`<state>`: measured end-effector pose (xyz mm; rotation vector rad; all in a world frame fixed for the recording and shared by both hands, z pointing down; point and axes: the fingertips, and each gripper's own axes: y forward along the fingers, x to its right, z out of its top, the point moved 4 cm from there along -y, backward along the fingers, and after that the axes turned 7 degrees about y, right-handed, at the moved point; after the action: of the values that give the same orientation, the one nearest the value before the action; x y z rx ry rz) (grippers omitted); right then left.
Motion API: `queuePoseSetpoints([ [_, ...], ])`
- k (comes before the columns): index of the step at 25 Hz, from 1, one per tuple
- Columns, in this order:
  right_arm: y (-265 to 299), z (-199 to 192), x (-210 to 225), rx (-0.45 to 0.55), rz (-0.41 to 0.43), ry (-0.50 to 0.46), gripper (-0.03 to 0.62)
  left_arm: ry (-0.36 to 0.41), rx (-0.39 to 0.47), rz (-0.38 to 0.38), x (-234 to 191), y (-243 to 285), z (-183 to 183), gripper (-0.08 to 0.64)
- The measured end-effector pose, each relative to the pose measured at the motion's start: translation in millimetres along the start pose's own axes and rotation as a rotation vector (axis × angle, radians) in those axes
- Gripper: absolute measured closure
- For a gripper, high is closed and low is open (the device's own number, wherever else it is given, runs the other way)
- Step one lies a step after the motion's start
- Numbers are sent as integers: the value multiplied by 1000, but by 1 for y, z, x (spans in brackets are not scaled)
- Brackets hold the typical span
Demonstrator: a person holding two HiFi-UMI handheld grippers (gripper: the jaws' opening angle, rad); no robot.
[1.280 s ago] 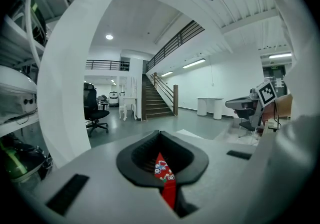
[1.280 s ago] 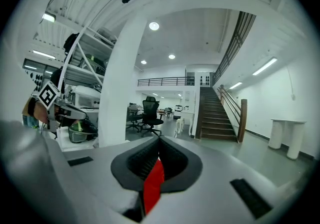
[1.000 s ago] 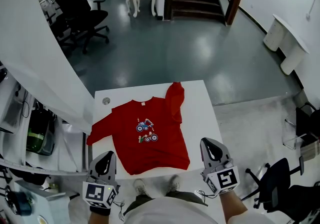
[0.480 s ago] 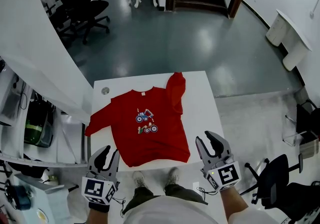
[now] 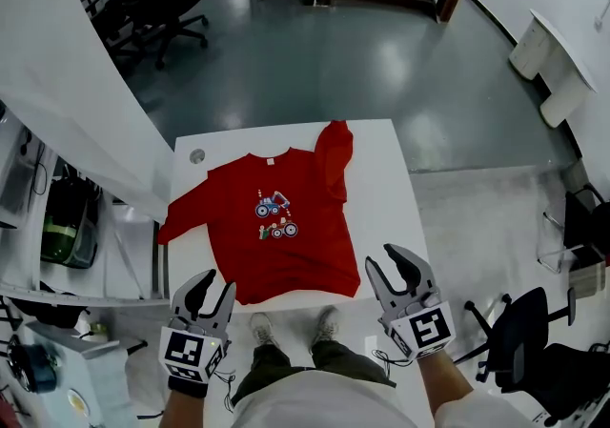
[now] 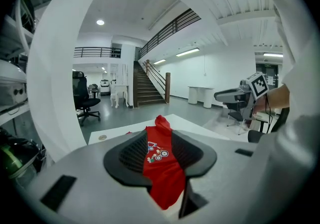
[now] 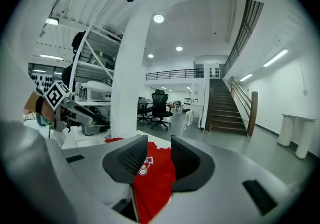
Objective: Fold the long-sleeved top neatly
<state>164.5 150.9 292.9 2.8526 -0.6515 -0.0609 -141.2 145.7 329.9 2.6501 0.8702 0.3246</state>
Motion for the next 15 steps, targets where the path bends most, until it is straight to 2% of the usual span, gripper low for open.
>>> queuePoseSetpoints([
  [4,0,-17,0,-43,12,-9,434,28,-48,-18,8,7,-16,403],
  [10,6,-51,-3,-129,37,-30,433,81,-157,-64,22,21,-59,402],
  [15,12,-82,-14,-260,68,-11,434,134,-254,-110,33,36,-95,396],
])
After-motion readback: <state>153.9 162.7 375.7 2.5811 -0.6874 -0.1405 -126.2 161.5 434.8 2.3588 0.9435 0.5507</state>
